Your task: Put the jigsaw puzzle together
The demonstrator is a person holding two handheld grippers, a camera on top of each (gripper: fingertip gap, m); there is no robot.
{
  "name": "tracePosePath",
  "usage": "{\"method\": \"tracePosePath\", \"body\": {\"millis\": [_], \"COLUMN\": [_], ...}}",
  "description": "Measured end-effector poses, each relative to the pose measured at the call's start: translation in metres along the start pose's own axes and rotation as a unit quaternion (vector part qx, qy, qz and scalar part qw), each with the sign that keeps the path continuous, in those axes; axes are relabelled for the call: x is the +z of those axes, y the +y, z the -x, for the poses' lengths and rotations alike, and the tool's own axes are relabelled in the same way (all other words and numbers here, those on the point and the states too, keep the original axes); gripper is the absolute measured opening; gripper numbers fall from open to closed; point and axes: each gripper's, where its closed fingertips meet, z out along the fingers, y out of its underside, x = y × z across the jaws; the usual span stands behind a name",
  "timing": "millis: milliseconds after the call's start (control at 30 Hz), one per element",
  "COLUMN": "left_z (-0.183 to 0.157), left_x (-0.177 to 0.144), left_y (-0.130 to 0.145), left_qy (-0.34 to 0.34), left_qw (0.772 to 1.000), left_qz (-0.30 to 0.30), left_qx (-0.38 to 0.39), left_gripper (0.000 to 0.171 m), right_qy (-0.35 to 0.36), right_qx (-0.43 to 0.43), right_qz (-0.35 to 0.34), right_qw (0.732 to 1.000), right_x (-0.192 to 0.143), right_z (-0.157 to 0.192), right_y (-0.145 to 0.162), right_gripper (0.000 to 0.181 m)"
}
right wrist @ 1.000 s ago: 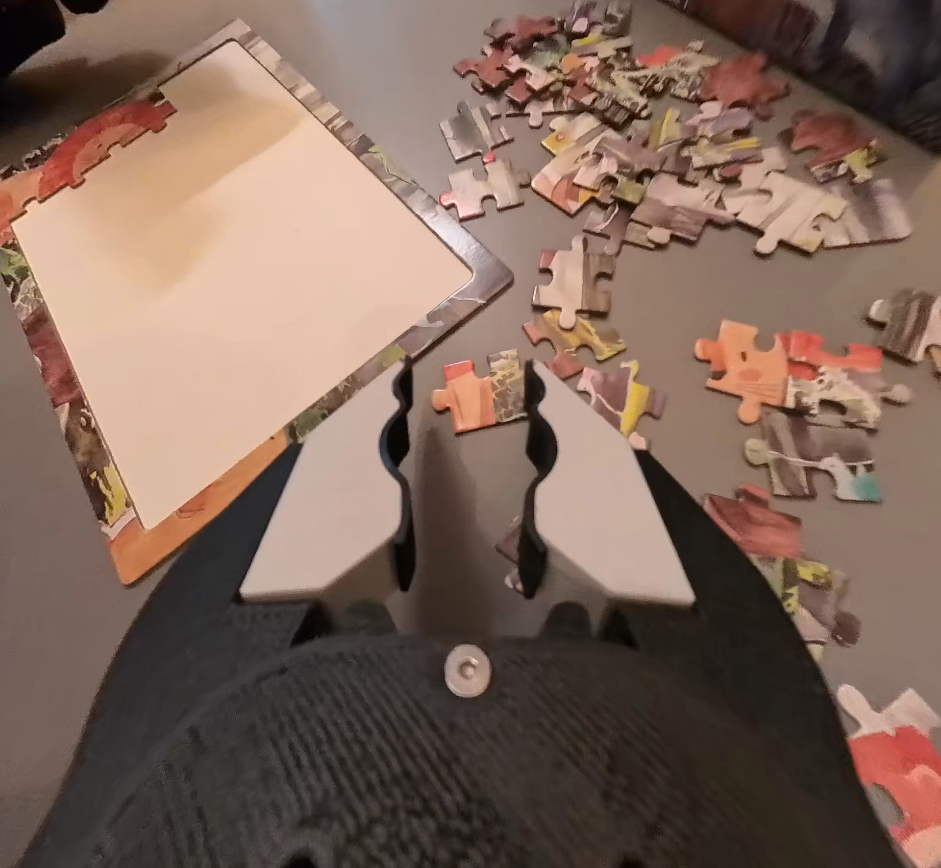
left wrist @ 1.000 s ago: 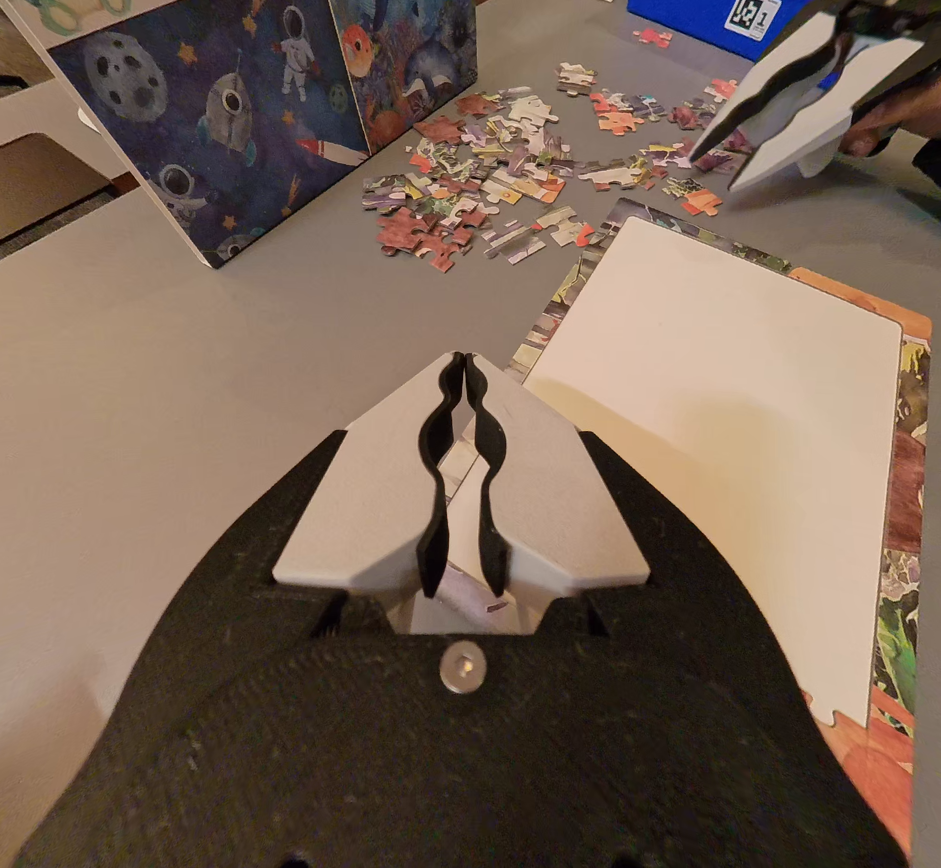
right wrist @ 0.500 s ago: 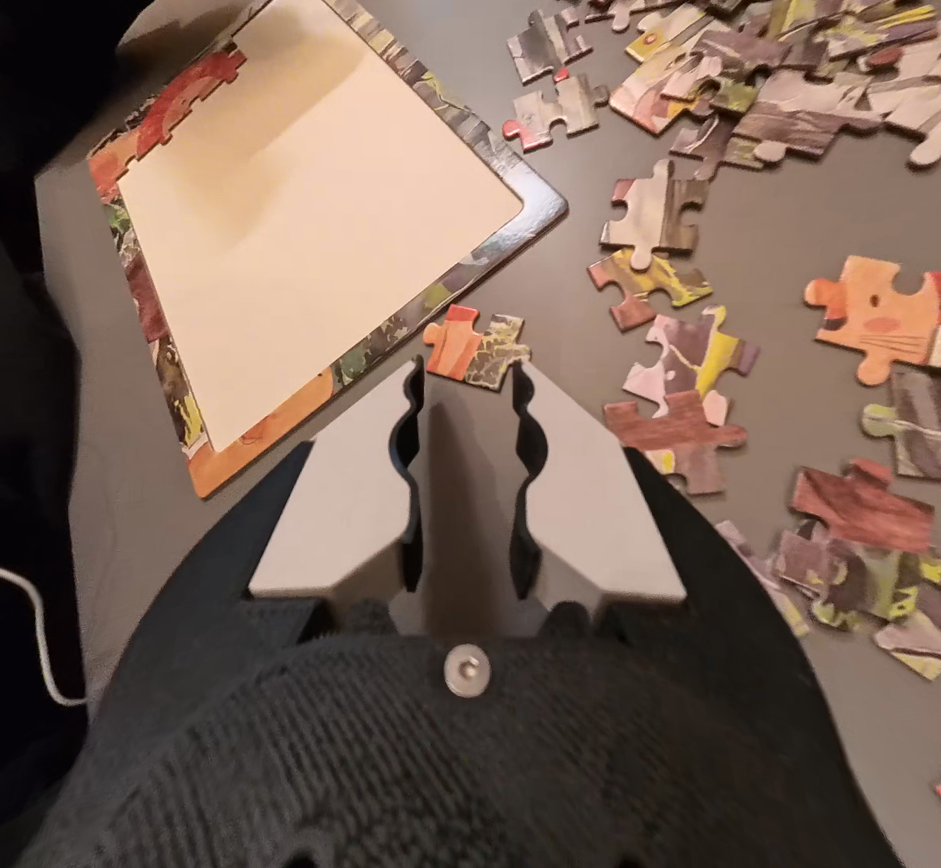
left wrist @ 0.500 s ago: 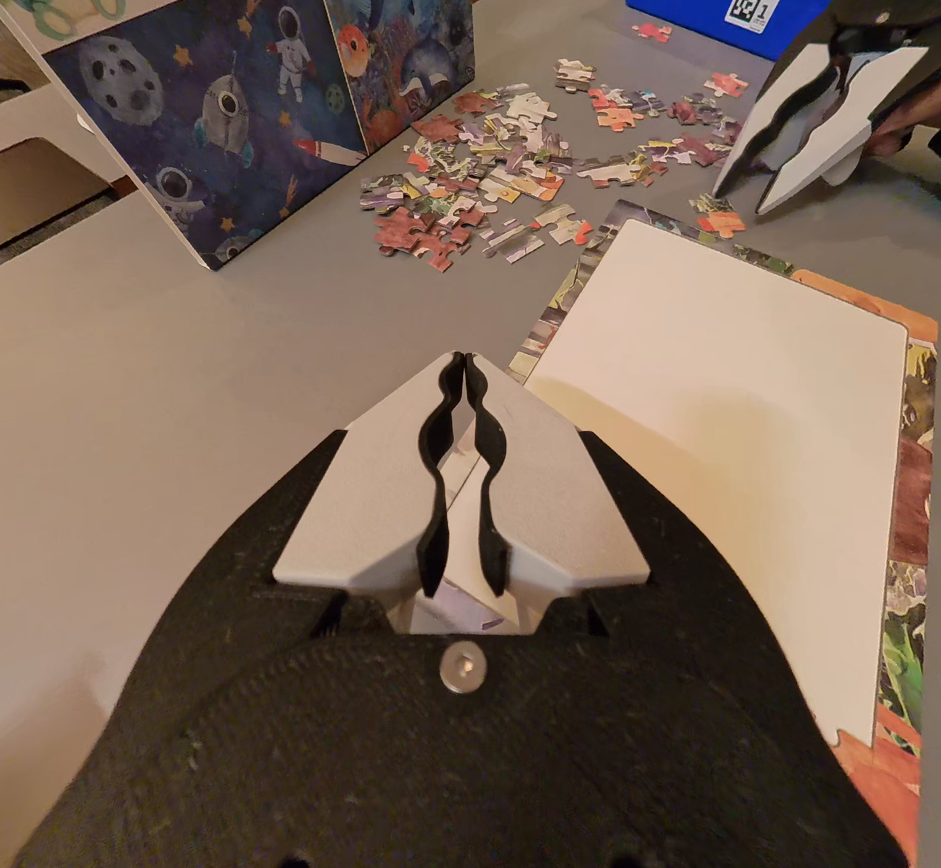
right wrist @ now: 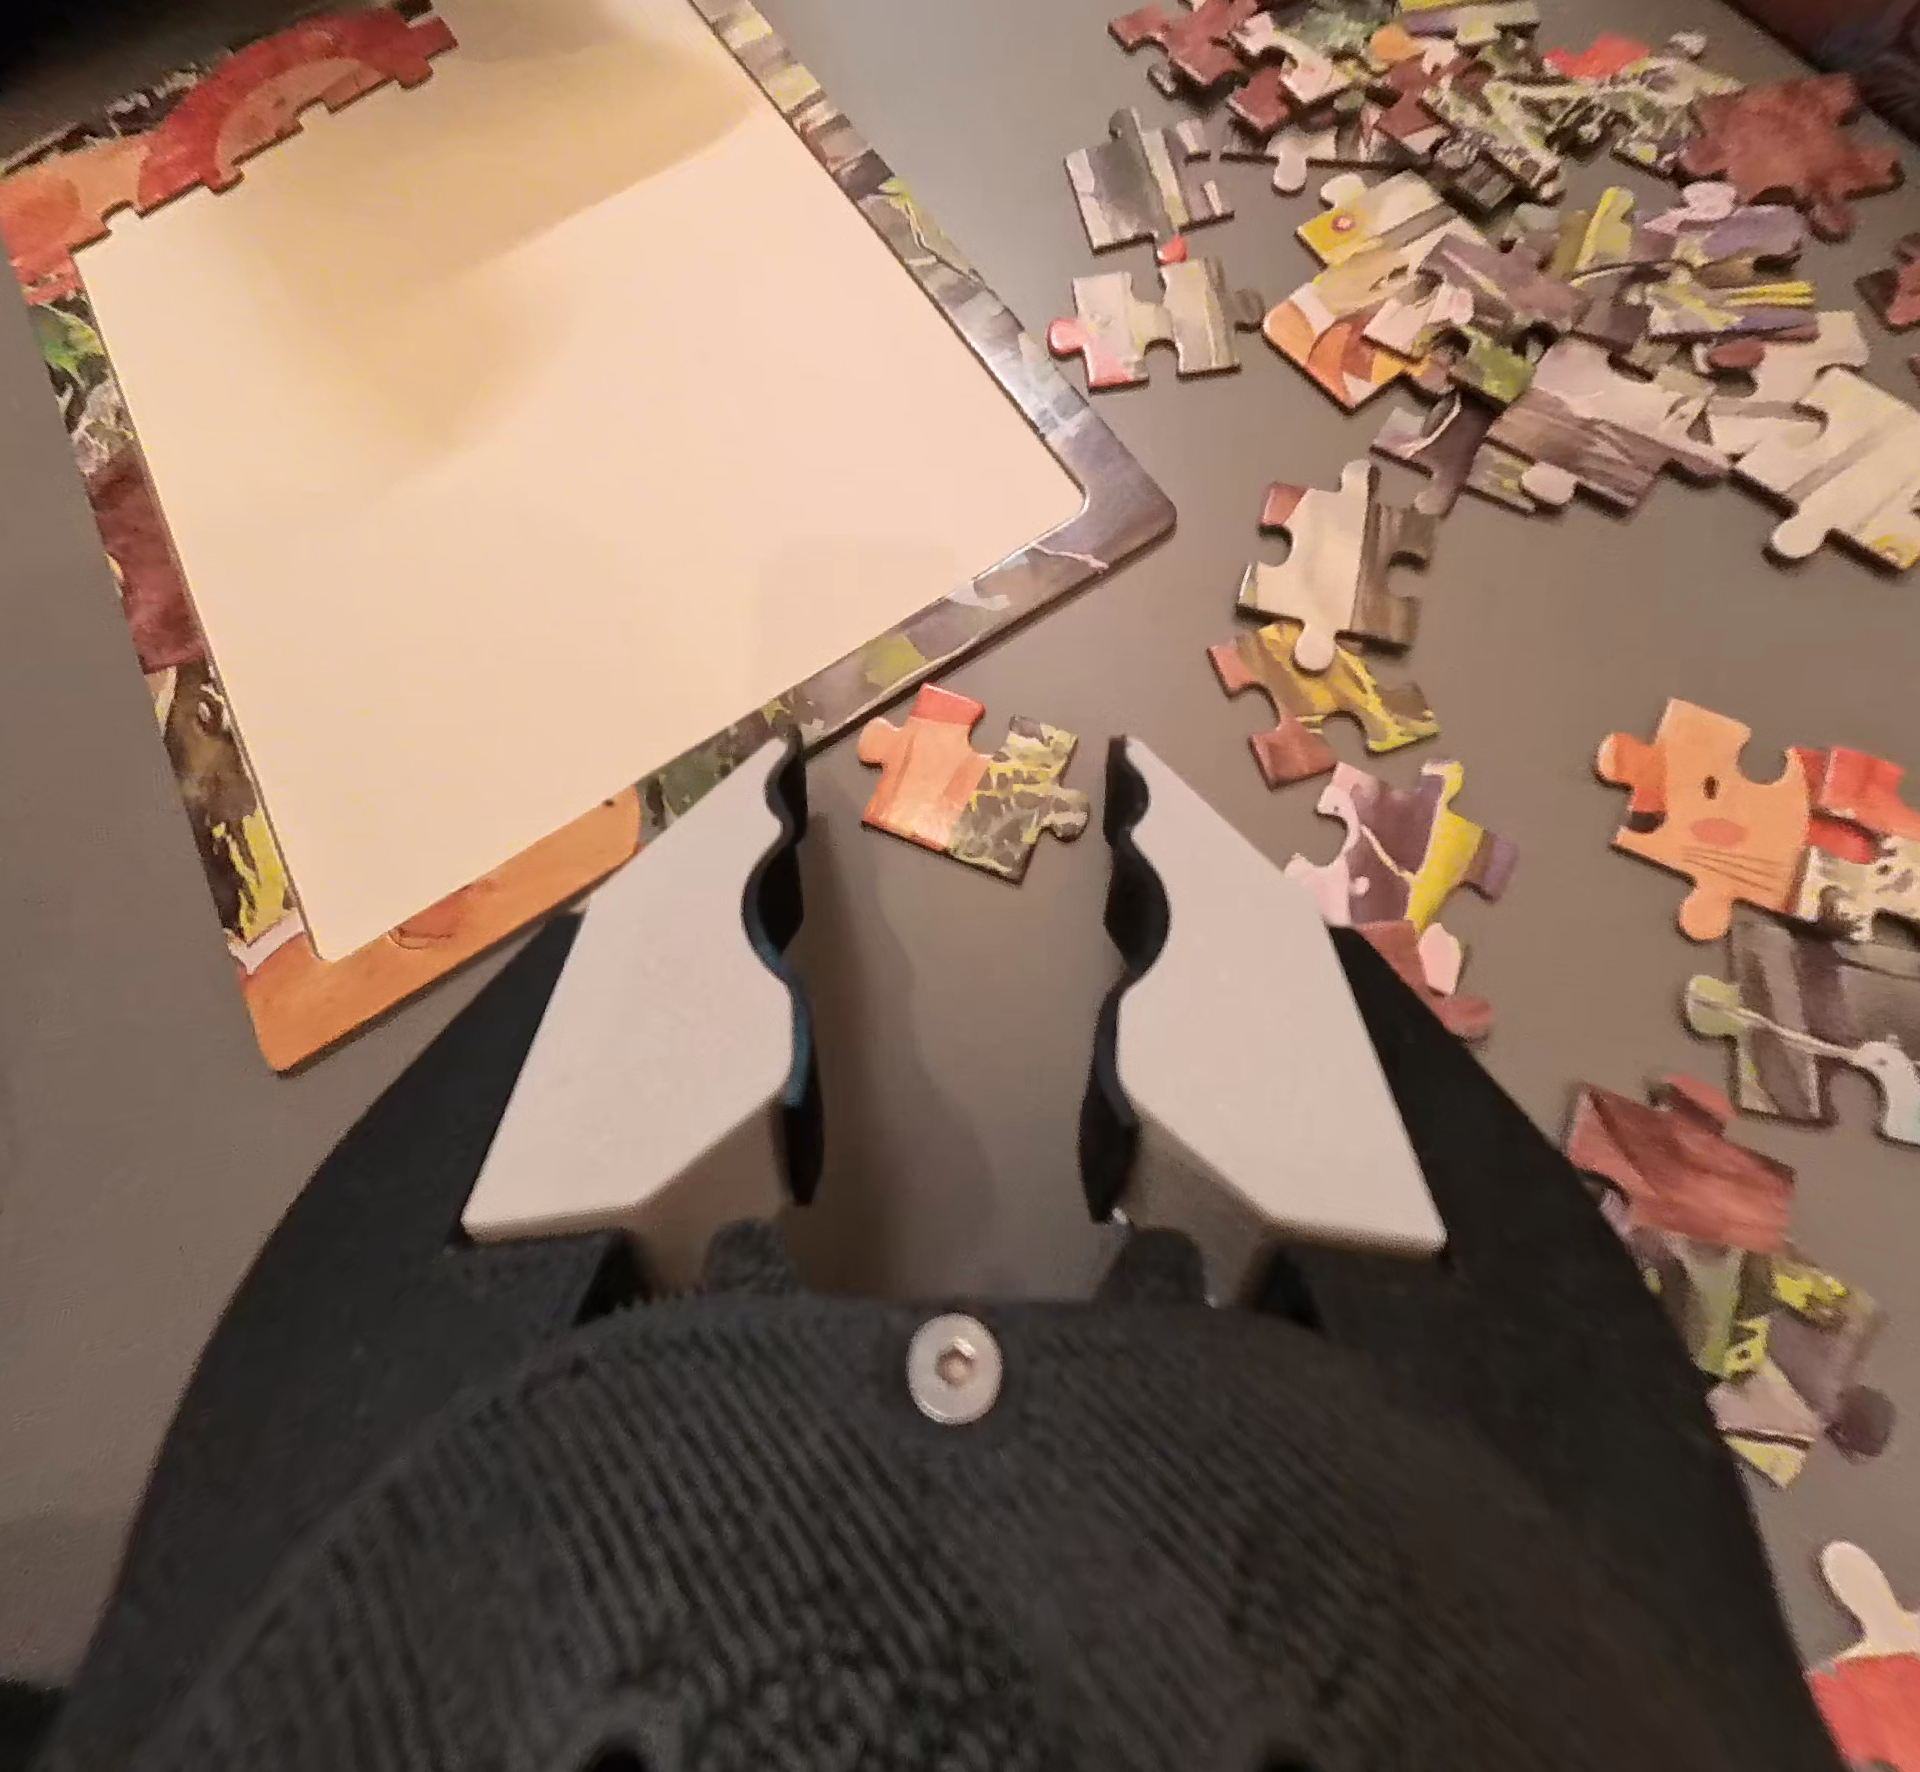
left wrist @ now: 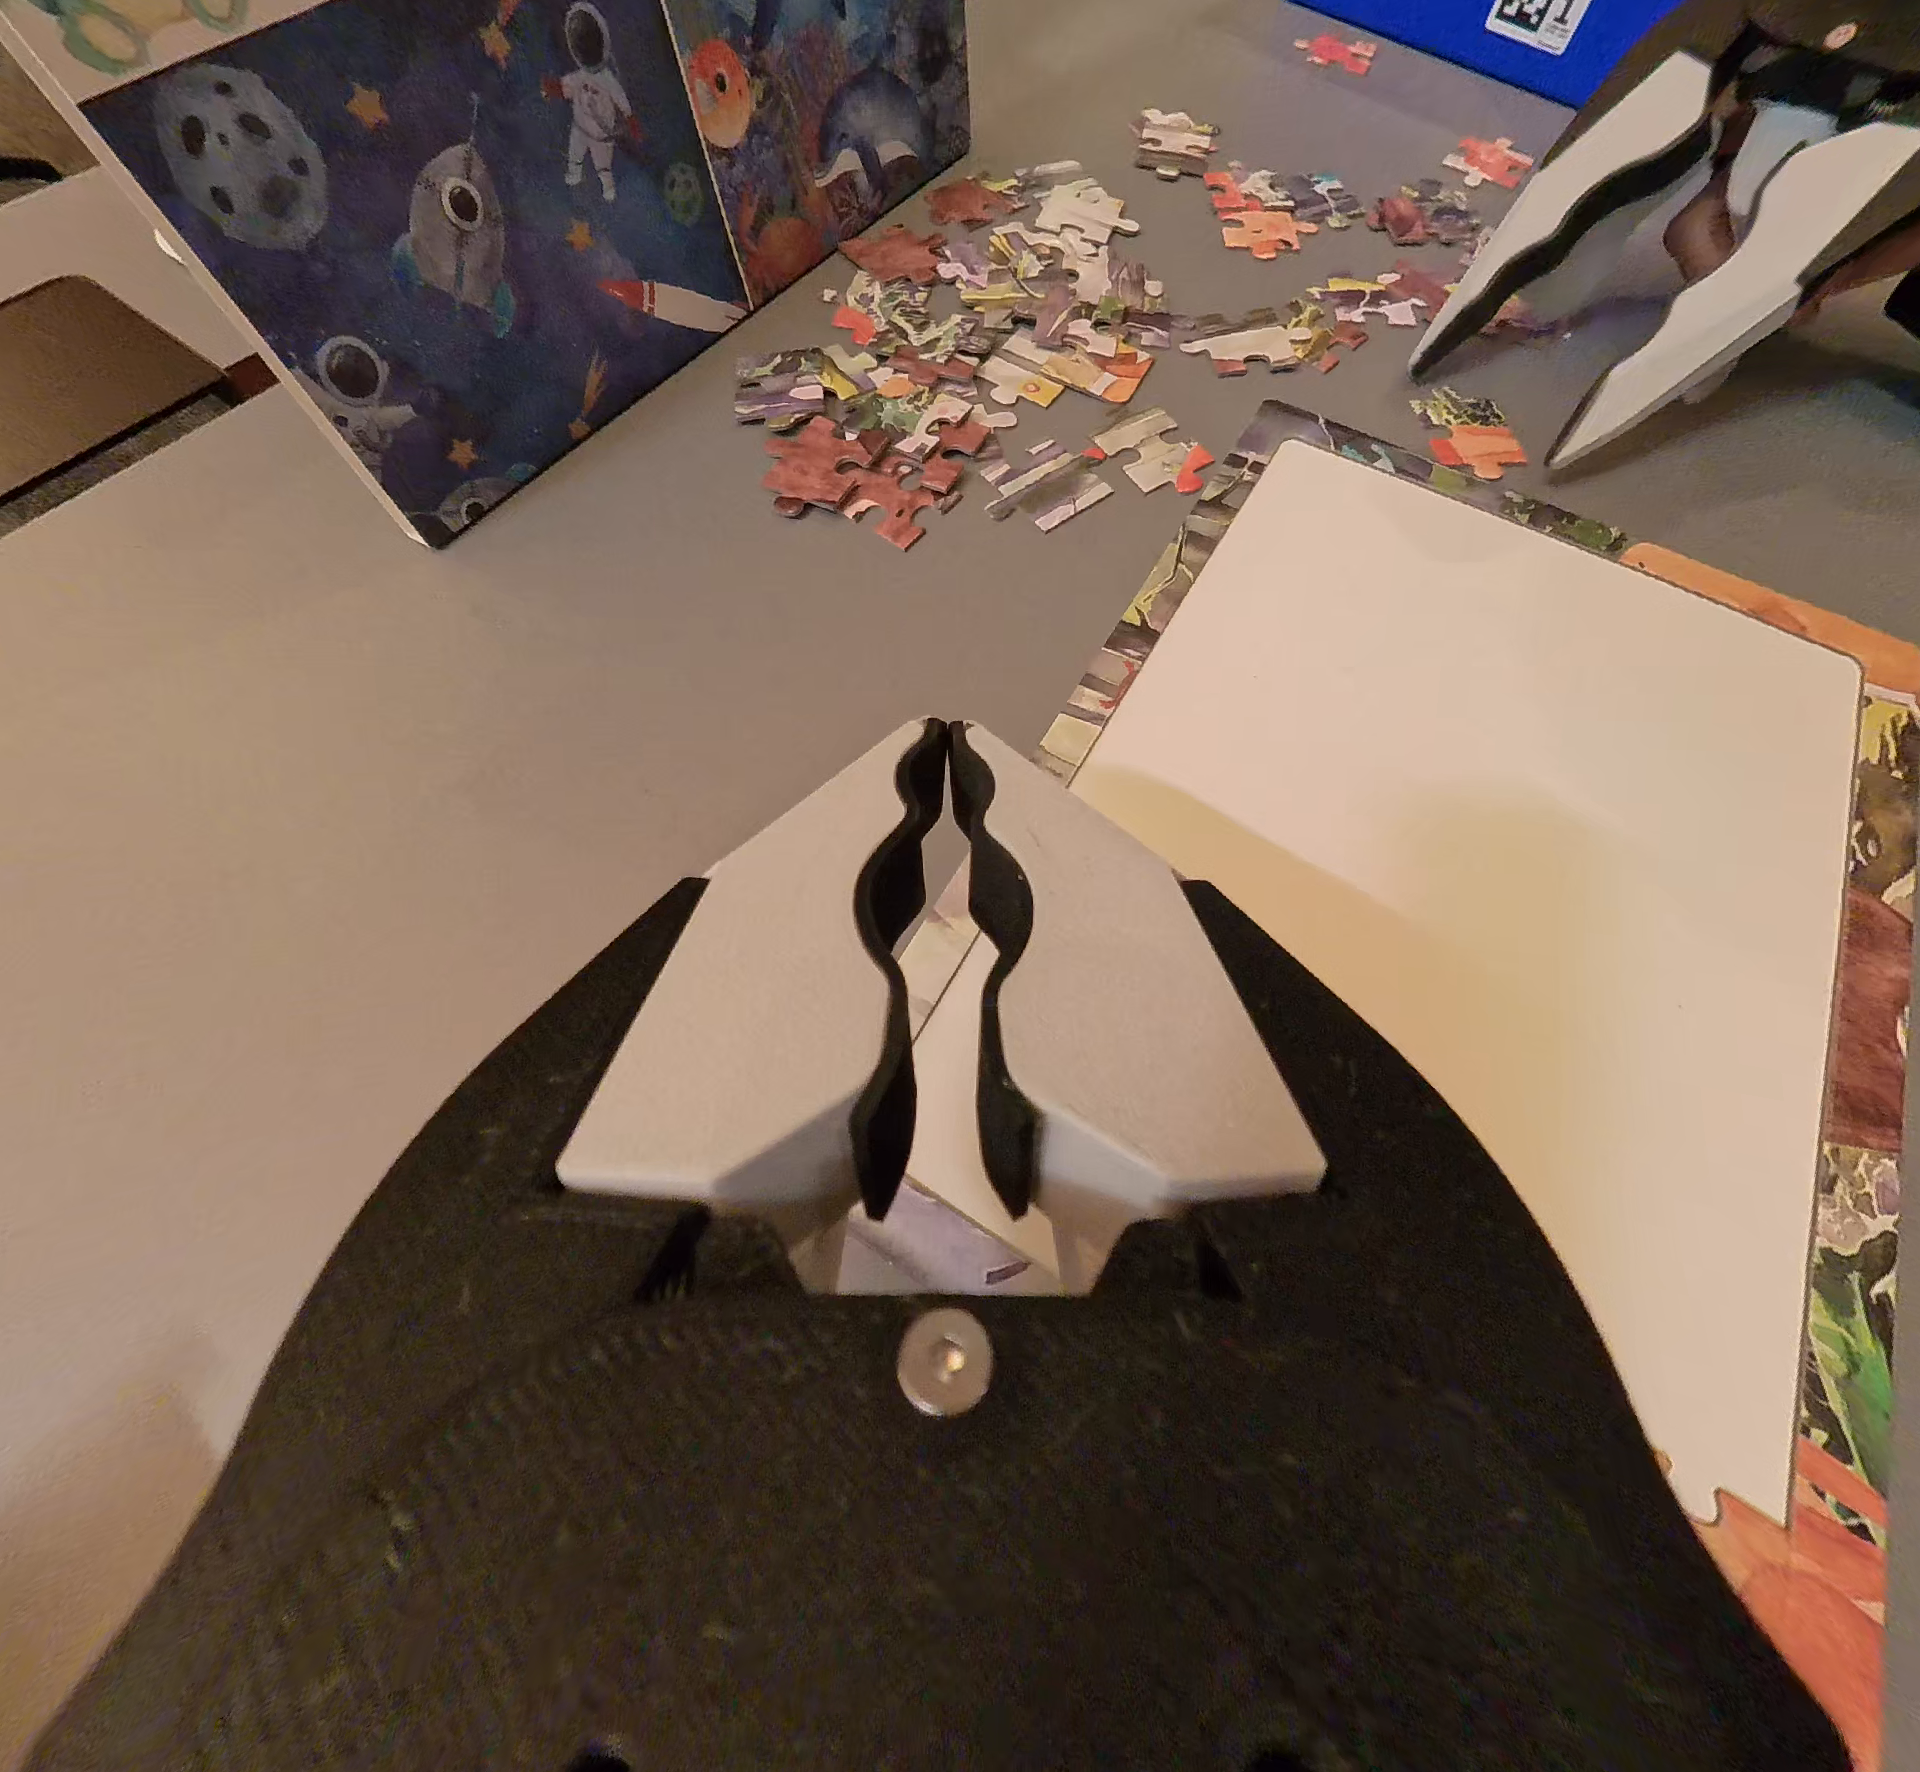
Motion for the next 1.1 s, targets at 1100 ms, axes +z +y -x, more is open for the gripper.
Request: {"method": "tracePosePath", "body": {"millis": [1100], "left_z": [0.0], "left_x": [-0.004], "left_y": [-0.007], "left_qy": [-0.012], "left_qw": [1.0], "left_qz": [-0.019], "left_qx": [0.016], "left_gripper": [0.0], "right_qy": [-0.001], "right_qx": [-0.061], "right_qz": [0.004], "right_qw": [0.998], "right_x": [-0.006], "right_z": [0.009], "right_y": [0.002], "right_gripper": [0.055]}}
